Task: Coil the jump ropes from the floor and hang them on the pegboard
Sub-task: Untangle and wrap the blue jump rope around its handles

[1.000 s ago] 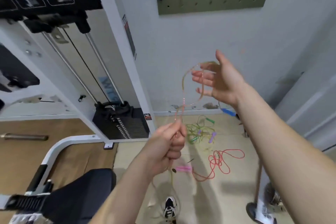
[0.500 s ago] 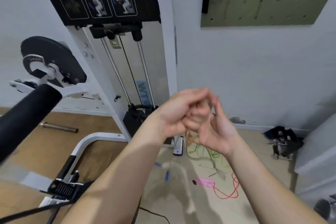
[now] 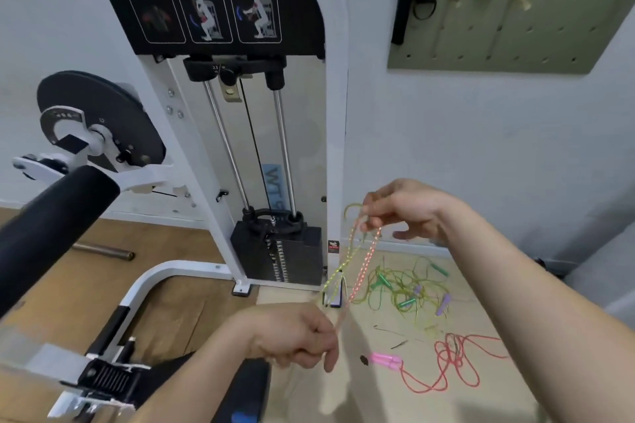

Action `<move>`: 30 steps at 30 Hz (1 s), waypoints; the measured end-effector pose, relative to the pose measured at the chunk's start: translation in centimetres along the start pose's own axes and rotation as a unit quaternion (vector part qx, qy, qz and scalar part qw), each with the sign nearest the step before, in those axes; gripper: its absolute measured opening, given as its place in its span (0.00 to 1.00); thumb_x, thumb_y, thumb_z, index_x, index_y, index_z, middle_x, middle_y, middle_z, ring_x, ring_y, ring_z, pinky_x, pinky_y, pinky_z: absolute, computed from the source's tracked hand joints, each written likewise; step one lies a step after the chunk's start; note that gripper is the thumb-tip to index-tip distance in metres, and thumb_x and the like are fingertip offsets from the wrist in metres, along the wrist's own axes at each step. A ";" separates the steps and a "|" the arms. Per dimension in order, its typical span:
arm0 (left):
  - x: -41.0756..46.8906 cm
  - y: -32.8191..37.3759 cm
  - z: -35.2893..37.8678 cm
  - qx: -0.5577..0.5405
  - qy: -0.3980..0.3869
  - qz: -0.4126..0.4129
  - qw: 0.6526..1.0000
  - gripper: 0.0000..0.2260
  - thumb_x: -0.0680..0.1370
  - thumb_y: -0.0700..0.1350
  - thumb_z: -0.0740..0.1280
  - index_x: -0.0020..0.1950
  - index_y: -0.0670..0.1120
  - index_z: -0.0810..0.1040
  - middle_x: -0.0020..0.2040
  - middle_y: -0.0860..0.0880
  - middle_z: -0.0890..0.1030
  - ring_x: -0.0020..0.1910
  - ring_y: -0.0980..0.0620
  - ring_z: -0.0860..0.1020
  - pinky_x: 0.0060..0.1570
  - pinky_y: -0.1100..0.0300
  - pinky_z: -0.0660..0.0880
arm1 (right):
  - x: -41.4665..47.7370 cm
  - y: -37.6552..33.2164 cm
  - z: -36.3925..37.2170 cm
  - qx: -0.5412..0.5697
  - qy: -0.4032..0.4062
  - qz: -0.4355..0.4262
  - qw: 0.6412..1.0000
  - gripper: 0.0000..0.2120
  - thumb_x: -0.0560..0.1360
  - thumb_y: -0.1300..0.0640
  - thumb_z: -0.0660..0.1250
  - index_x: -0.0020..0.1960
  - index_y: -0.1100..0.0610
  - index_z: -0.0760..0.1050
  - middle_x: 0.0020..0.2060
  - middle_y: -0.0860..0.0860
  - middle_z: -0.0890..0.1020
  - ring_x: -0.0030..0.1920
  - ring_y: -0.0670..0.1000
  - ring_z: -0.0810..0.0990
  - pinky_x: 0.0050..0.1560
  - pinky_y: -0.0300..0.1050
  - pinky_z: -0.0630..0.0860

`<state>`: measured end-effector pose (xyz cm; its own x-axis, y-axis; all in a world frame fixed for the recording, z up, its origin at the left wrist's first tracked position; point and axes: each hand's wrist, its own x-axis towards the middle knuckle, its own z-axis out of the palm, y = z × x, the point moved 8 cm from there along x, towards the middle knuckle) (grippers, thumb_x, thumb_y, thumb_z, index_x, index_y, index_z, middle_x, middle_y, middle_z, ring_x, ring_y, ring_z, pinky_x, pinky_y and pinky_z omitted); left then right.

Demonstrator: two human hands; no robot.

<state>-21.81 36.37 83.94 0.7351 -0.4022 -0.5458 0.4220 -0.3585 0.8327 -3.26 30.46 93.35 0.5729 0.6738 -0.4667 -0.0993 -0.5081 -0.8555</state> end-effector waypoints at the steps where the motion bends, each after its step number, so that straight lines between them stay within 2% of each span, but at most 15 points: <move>1: 0.0 -1.6 -0.9 -0.042 0.036 -0.017 0.998 0.13 0.80 0.46 0.58 0.40 0.47 0.77 0.24 0.51 0.65 0.22 0.55 0.56 0.23 0.59 0.50 | 0.0 0.4 -0.8 -0.027 0.029 0.016 0.999 0.05 0.76 0.61 0.66 0.42 0.57 0.76 0.35 0.53 0.81 0.43 0.50 0.82 0.45 0.48 0.69; 2: 0.0 -2.8 -2.0 -0.084 0.073 -0.030 0.993 0.13 0.81 0.45 0.57 0.39 0.46 0.76 0.24 0.50 0.64 0.22 0.55 0.56 0.22 0.60 0.49 | 0.1 0.8 -1.3 0.002 0.053 0.025 0.998 0.04 0.76 0.63 0.65 0.43 0.60 0.76 0.36 0.55 0.82 0.43 0.52 0.82 0.45 0.48 0.73; 4: 0.1 -4.3 -3.6 -0.118 0.120 -0.047 0.985 0.14 0.83 0.41 0.55 0.41 0.44 0.75 0.25 0.49 0.63 0.22 0.56 0.56 0.20 0.65 0.52 | 0.7 1.5 -1.5 0.201 0.099 0.010 0.975 0.04 0.77 0.66 0.63 0.44 0.63 0.74 0.37 0.59 0.81 0.42 0.57 0.83 0.46 0.51 0.80; 7: 0.9 -7.1 -4.0 -0.039 0.113 -0.109 0.987 0.14 0.82 0.42 0.55 0.42 0.43 0.77 0.25 0.49 0.66 0.22 0.55 0.57 0.21 0.63 0.53 | 1.6 2.0 -2.1 0.446 0.180 -0.053 0.875 0.04 0.77 0.66 0.61 0.43 0.64 0.71 0.36 0.58 0.77 0.40 0.58 0.82 0.47 0.53 0.81; 9: 1.1 -9.7 -3.4 0.061 0.103 -0.187 0.975 0.15 0.81 0.46 0.57 0.40 0.45 0.79 0.26 0.51 0.70 0.21 0.55 0.61 0.22 0.62 0.57 | 1.7 2.2 -2.4 0.496 0.203 -0.063 0.842 0.04 0.77 0.64 0.62 0.44 0.61 0.72 0.36 0.55 0.76 0.37 0.54 0.81 0.42 0.48 0.80; 11: 0.9 -12.8 -2.6 0.099 0.121 -0.264 0.952 0.15 0.80 0.46 0.59 0.36 0.49 0.79 0.28 0.52 0.72 0.21 0.57 0.66 0.22 0.64 0.63 | 1.2 2.1 -3.2 0.492 0.229 -0.073 0.837 0.02 0.77 0.62 0.63 0.50 0.59 0.72 0.39 0.53 0.77 0.33 0.50 0.79 0.32 0.42 0.74; 14: 1.4 -20.7 -4.8 0.019 0.196 -0.362 0.911 0.07 0.72 0.40 0.68 0.36 0.45 0.83 0.37 0.50 0.81 0.35 0.56 0.80 0.37 0.67 0.75 | -0.2 1.5 -5.4 0.480 0.272 -0.118 0.826 0.20 0.76 0.65 0.61 0.64 0.49 0.62 0.46 0.55 0.77 0.31 0.50 0.77 0.27 0.39 0.66; 16: 3.3 -27.4 -7.1 -0.079 0.249 -0.398 0.879 0.06 0.62 0.37 0.72 0.37 0.40 0.86 0.46 0.42 0.84 0.48 0.46 0.82 0.48 0.59 0.79 | -1.1 0.9 -6.5 0.468 0.283 -0.139 0.825 0.24 0.76 0.66 0.60 0.67 0.48 0.59 0.49 0.56 0.78 0.28 0.50 0.74 0.26 0.38 0.62; 17: 4.2 -28.6 -7.1 -0.110 0.271 -0.371 0.881 0.05 0.66 0.37 0.71 0.39 0.39 0.86 0.46 0.41 0.84 0.49 0.44 0.81 0.50 0.57 0.78 | -1.4 0.6 -6.8 0.457 0.284 -0.141 0.831 0.23 0.77 0.66 0.60 0.66 0.49 0.59 0.50 0.56 0.79 0.27 0.49 0.72 0.25 0.38 0.60; 19: 4.4 -24.7 -6.2 -0.133 0.346 -0.319 0.872 0.13 0.78 0.38 0.61 0.39 0.41 0.83 0.39 0.43 0.80 0.37 0.47 0.77 0.43 0.56 0.76 | -1.7 0.2 -7.0 0.424 0.280 -0.149 0.848 0.15 0.78 0.63 0.58 0.62 0.52 0.64 0.48 0.57 0.80 0.23 0.48 0.66 0.22 0.37 0.57; 21: 4.3 -21.0 -5.2 -0.167 0.409 -0.276 0.853 0.15 0.82 0.40 0.55 0.43 0.39 0.79 0.33 0.44 0.75 0.27 0.49 0.69 0.29 0.59 0.69 | -1.7 -0.1 -6.6 0.394 0.267 -0.155 0.866 0.11 0.79 0.63 0.58 0.60 0.55 0.66 0.44 0.56 0.82 0.20 0.47 0.62 0.21 0.35 0.54; 22: 4.8 -19.8 -4.8 -0.199 0.419 -0.259 0.847 0.14 0.82 0.40 0.53 0.47 0.38 0.77 0.32 0.43 0.73 0.26 0.50 0.66 0.26 0.61 0.65 | -1.7 -0.3 -6.3 0.375 0.260 -0.158 0.876 0.12 0.78 0.64 0.59 0.61 0.56 0.66 0.42 0.54 0.83 0.19 0.47 0.60 0.20 0.35 0.54; 26: 6.6 -14.4 -6.3 -0.299 0.430 -0.167 0.835 0.08 0.81 0.37 0.56 0.51 0.38 0.75 0.33 0.42 0.75 0.26 0.49 0.70 0.28 0.62 0.66 | -1.7 -1.1 -4.5 0.313 0.198 -0.173 0.913 0.13 0.78 0.66 0.57 0.60 0.61 0.72 0.41 0.53 0.85 0.19 0.46 0.60 0.20 0.35 0.53; 28: 6.7 -11.8 -6.5 -0.286 0.421 -0.157 0.846 0.07 0.78 0.36 0.61 0.55 0.39 0.75 0.40 0.40 0.79 0.31 0.49 0.74 0.29 0.64 0.68 | -1.8 -1.3 -3.5 0.253 0.190 -0.167 0.934 0.11 0.79 0.65 0.57 0.57 0.62 0.75 0.43 0.53 0.85 0.20 0.46 0.62 0.21 0.35 0.54; 30: 7.0 -9.9 -7.2 -0.207 0.412 -0.158 0.873 0.19 0.73 0.38 0.66 0.64 0.40 0.72 0.56 0.38 0.77 0.45 0.46 0.76 0.37 0.63 0.71 | -1.9 -1.3 -2.8 0.163 0.204 -0.160 0.952 0.09 0.79 0.64 0.58 0.52 0.58 0.77 0.41 0.53 0.81 0.22 0.47 0.64 0.22 0.35 0.57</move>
<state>-16.98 43.17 72.59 0.6067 0.4657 -0.6443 0.7037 0.0623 0.7078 -1.94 28.38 95.97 0.8779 0.4681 -0.1011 -0.0759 -0.0725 -0.9945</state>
